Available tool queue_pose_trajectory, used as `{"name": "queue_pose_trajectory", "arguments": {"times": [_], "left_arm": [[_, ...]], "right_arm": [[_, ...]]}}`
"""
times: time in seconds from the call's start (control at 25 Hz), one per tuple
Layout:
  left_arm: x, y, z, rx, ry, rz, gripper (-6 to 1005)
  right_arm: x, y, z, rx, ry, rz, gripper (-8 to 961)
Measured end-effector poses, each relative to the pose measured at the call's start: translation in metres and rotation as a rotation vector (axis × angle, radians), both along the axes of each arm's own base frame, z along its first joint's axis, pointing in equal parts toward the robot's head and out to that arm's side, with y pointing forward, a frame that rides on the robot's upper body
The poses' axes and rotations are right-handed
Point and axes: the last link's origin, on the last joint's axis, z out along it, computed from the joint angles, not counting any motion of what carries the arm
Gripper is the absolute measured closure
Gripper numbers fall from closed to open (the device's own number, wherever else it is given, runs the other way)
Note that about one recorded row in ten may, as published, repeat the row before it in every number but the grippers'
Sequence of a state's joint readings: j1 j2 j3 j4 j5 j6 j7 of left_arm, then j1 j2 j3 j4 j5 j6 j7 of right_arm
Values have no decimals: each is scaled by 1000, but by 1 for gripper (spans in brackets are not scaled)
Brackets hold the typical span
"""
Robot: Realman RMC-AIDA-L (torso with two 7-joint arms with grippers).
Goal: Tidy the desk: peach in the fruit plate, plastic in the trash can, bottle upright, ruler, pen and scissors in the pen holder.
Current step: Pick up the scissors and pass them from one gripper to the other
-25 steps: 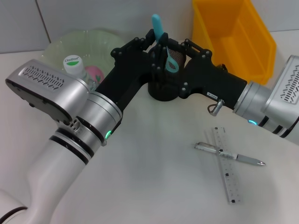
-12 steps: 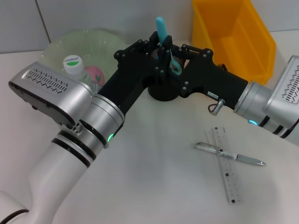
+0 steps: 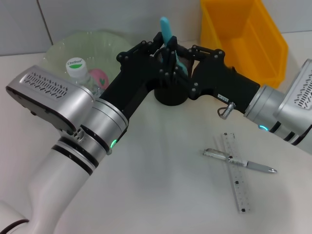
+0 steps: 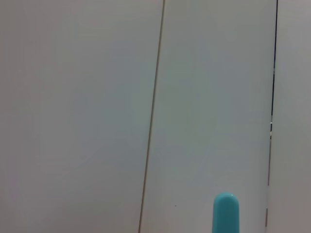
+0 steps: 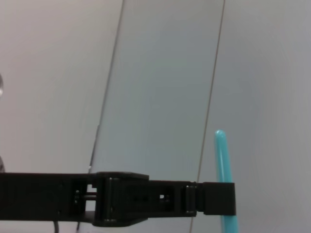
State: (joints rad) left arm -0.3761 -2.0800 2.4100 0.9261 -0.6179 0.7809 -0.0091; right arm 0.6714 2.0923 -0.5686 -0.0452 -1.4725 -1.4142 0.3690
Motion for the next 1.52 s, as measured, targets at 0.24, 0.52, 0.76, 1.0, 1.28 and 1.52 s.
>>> {"name": "queue_pose_trajectory", "arguments": {"times": [0.24,0.52,0.76,1.0,1.28,1.52], "left_arm": [[0,2,1,5,-2,7,694],[1,2,0,10,5,4,691],[1,2,0,10,6,3,688],[1,1,0,8,7,1,685],[2,-1,-1,8,4,-6,682],[3,-1,0,11,-5,-13,679]], "right_arm": [[-2,-2,-5,41,-10,8,645],[-2,-1,-4,49,-3,2,655],[-3,-2,-5,47,0,1,662],[-3,-2,-6,44,4,-3,704],[-4,-4,-8,39,26,-17,853],[-4,-5,-7,43,36,-13,857]]}}
